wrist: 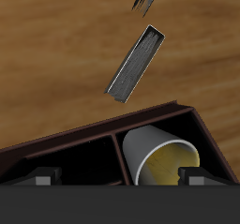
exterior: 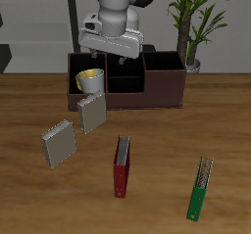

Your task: Place the white-yellow mug into the back desk caddy's left compartment and place the right yellow book into the back desk caddy's right compartment

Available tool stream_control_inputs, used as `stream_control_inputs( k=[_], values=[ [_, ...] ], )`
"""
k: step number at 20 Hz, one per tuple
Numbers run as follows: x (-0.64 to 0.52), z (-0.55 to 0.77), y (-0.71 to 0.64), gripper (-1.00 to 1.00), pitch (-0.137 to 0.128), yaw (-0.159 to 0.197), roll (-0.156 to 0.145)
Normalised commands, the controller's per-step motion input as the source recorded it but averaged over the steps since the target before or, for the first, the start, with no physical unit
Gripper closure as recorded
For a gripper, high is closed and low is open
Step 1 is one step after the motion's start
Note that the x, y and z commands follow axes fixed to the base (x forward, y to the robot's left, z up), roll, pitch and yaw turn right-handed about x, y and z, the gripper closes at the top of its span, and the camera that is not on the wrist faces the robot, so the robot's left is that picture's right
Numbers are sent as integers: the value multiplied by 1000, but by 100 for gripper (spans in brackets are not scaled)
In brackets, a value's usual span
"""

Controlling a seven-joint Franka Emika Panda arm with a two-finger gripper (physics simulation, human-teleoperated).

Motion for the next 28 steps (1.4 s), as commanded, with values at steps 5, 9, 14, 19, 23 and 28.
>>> stream_control_inputs(
  k=[5,9,14,19,23,28],
  values=[
    [283,259,161,-100,-76,122,-46],
    [363,238,25,-100,-75,116,-41],
    [390,58,-9,-100,-23,145,-31],
    [290,-57,-166,-100,1,102,-54],
    [105,-82,-49,-100,-14,83,47],
    [47,-247,-257,-100,68,21,109]
  ],
)
